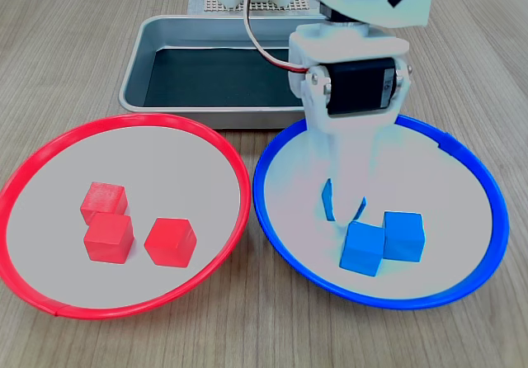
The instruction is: Relocate any blue block in the red dish to the blue dish, correcting any misplacements.
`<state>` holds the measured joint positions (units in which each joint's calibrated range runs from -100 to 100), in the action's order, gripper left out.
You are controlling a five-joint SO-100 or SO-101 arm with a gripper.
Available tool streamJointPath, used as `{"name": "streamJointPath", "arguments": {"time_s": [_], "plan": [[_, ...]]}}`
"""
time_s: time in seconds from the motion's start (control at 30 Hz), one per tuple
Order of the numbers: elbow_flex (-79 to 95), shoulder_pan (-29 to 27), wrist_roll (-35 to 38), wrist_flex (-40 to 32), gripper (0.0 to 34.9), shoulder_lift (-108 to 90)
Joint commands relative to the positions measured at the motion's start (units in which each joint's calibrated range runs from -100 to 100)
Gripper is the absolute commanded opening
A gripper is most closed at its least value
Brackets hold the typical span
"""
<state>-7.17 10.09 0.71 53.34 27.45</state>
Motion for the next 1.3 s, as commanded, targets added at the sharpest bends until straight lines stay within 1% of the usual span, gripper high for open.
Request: {"name": "streamJointPath", "arguments": {"time_s": [0.0, 0.07, 0.27, 0.33, 0.4, 0.5, 0.57, 0.7, 0.8, 0.87, 0.9, 1.07, 1.17, 1.27], "plan": [[-2.8, -1.29, -0.2, 1.67, 19.6, -1.31], [-2.89, -1.76, -0.15, 2.66, 19.6, -2.85], [0.48, -2.98, 0.78, 3.24, 16.5, -12.91], [3.3, -3.74, 1.03, 1.17, 14.0, -17.34], [6.94, -4.86, 1.17, -2.04, 10.4, -22.29], [15.5, -7.03, 1.51, -8.98, 3.1, -30.99], [22.6, -8.35, 1.71, -13.68, 0.4, -36.79], [42.26, -10.89, 2.88, -22.35, 0.4, -52.14], [57.1, -12.11, 3.37, -25.49, 0.4, -64.42], [67.48, -12.39, 3.32, -24.99, 0.4, -74.4], [73.94, -12.39, 3.08, -22.93, 0.4, -81.74], [90.6, -11.83, 1.76, -12.28, 0.3, -104.59], [97.25, -11.64, 1.22, -8.4, 0.3, -113.46], [100.8, -11.36, 0.98, -6.42, 0.3, -117.9]]}}
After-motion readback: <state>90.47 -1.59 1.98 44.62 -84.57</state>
